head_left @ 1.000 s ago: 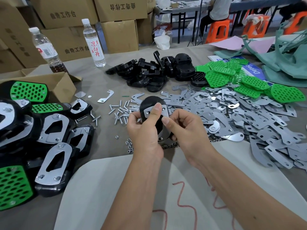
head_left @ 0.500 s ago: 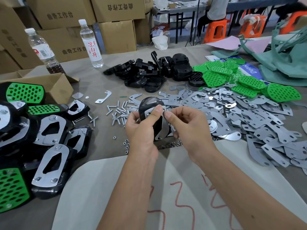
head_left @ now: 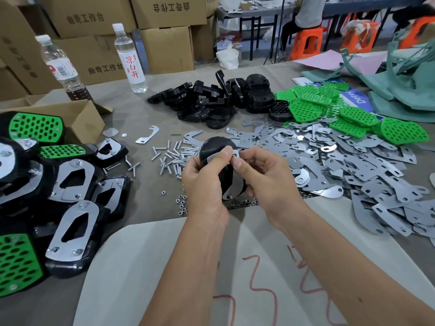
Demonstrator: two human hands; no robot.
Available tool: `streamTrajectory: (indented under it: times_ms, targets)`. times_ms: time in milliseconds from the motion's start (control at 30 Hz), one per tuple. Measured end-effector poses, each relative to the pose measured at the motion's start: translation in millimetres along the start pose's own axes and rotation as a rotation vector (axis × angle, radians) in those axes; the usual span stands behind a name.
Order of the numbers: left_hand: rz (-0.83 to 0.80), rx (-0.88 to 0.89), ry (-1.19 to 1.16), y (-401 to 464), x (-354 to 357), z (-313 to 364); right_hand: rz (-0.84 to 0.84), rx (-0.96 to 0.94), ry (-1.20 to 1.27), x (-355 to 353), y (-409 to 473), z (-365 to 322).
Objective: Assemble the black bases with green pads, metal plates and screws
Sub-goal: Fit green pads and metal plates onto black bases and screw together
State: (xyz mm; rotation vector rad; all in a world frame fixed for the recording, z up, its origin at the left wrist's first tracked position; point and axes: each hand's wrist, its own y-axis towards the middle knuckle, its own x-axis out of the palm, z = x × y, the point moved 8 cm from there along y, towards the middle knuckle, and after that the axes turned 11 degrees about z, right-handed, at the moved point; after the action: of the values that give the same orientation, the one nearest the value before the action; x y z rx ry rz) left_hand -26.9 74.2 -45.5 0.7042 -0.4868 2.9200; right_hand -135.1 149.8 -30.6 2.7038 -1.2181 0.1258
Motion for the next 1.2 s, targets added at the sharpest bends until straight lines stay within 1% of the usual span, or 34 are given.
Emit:
streamTrajectory:
  times_ms: [167,300,433,667,767,867,933,1000,1067,1200]
  targets:
    - [0.046,0.052,0.014,1.4,-2.2,2.2,-0.001,-0.025,0.034,2.5,-2.7,-1.0]
    - [0.116,0.065,0.004,6.3,-8.8,-1.8,0.023,-0.047,-0.019,2.3,-3.7,-0.3]
    - [0.182,0.120,0.031,8.7,-13.4,-2.9,0.036,-0.052,-0.045,0.7,-4.5,1.4]
    - [0.229,0.178,0.081,7.3,-15.7,0.0,0.153,-0.136,-0.095,-4.0,-9.6,-3.0]
    - [0.181,0.162,0.098,5.8,-11.2,1.5,0.151,-0.110,-0.072,-5.2,-8.5,-1.9]
    - [0.052,0.104,0.088,1.4,-0.6,0.8,0.152,-0.077,-0.015,-7.0,-6.2,-0.8]
    - [-0.013,0.073,0.103,-0.5,3.5,1.2,0.195,-0.023,0.058,-10.3,-5.0,3.6]
    - [-0.034,0.039,0.090,0.8,3.0,1.3,0.226,0.004,0.094,-13.2,-2.9,5.6]
    - [-0.028,0.030,0.099,3.1,0.5,1.5,0.207,-0.012,0.061,-11.9,-2.1,3.9]
    - [-0.028,0.104,0.171,7.8,-0.7,2.0,0.184,-0.043,0.015,-9.6,-3.9,0.9]
